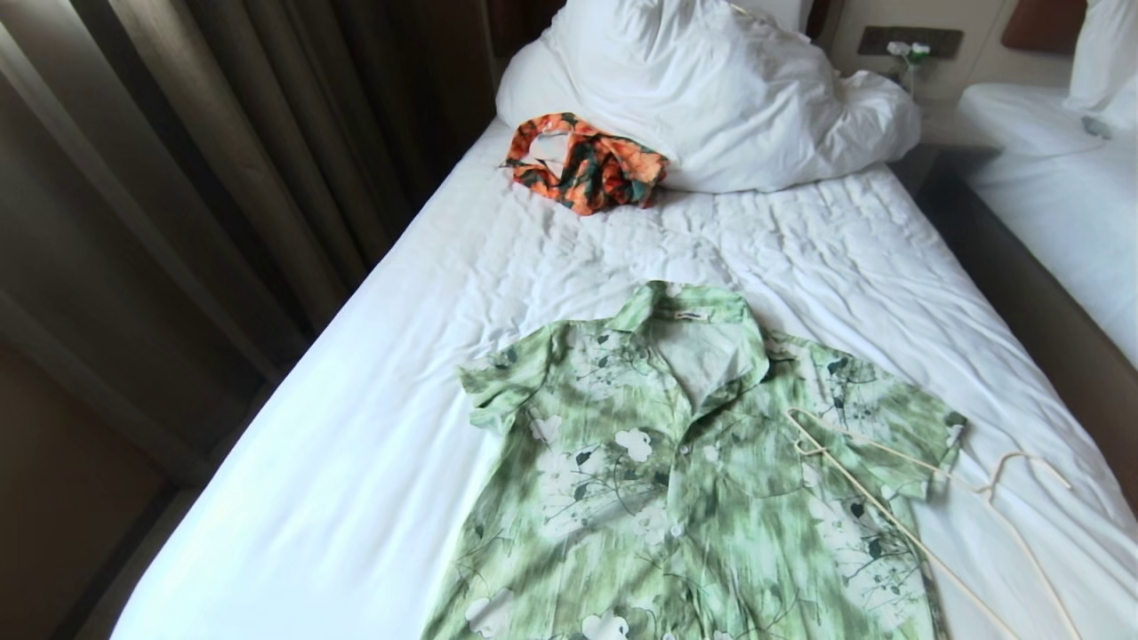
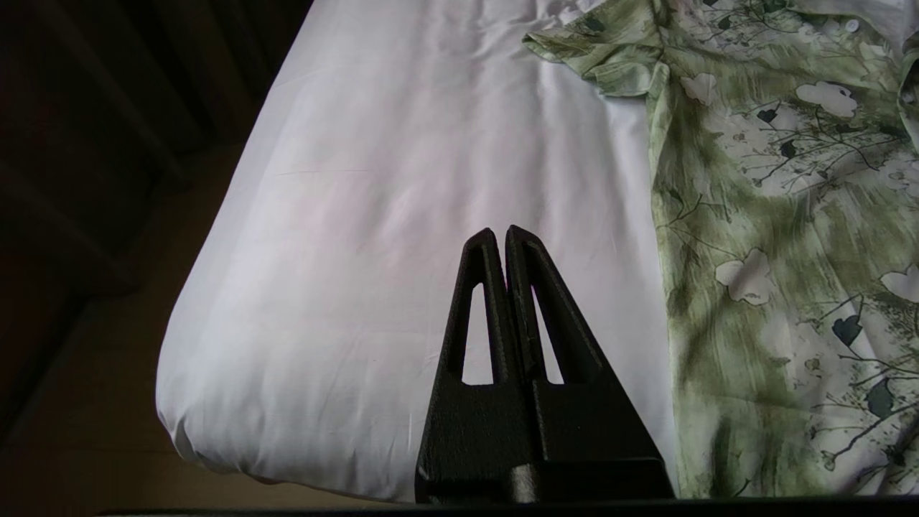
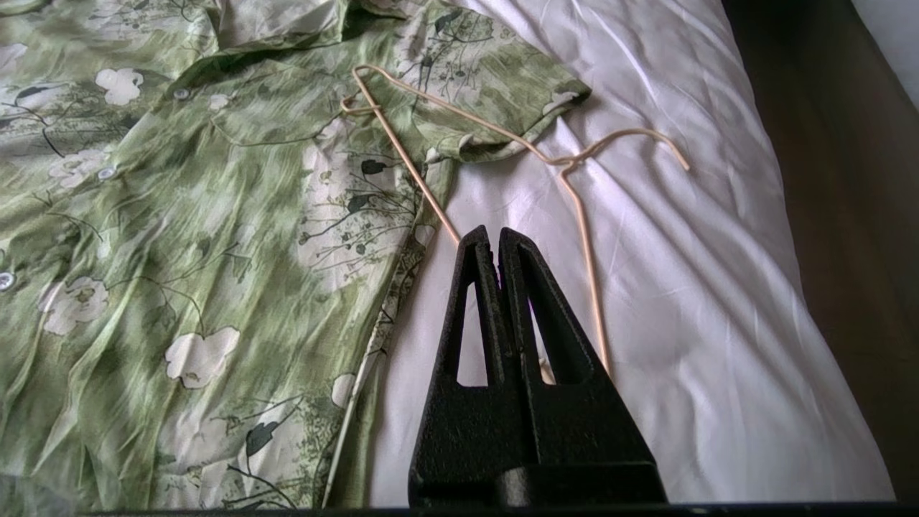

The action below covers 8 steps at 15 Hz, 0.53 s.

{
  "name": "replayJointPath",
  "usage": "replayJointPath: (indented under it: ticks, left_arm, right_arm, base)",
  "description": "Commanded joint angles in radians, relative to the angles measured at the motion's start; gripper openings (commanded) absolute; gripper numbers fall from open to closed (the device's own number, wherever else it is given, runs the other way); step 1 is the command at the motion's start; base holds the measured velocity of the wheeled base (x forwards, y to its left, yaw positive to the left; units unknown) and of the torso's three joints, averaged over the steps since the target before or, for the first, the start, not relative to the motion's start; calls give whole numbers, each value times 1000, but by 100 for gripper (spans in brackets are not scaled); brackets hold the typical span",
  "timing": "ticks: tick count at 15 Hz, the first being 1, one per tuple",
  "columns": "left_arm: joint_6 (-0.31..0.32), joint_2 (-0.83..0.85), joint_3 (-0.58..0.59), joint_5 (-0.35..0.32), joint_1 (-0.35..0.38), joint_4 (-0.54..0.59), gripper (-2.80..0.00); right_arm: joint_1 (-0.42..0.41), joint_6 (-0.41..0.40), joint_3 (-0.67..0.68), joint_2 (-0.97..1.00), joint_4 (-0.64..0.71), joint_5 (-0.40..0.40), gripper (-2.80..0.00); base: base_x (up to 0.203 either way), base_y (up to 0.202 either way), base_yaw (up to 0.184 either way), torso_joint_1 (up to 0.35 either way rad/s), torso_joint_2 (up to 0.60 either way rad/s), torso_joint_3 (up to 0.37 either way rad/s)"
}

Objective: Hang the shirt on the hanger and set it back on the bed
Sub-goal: Lift the shirt and hanger

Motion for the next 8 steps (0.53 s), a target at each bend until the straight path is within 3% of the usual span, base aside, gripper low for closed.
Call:
replayJointPath:
  ticks: [1, 5, 8]
  left_arm:
    - [0, 1, 0, -1, 0, 0, -280]
    - [0, 1, 0, 0, 0, 0, -280]
    - [0, 1, 0, 1, 0, 0, -280]
  right_arm:
    - [1, -1, -44, 5, 12, 1, -280]
    - [0, -1, -237, 67, 157, -1, -280]
    - [1, 6, -305, 206, 161, -3, -280]
  base:
    - [0, 0, 0, 0, 0, 0]
    - [0, 0, 0, 0, 0, 0]
    - [0, 0, 0, 0, 0, 0]
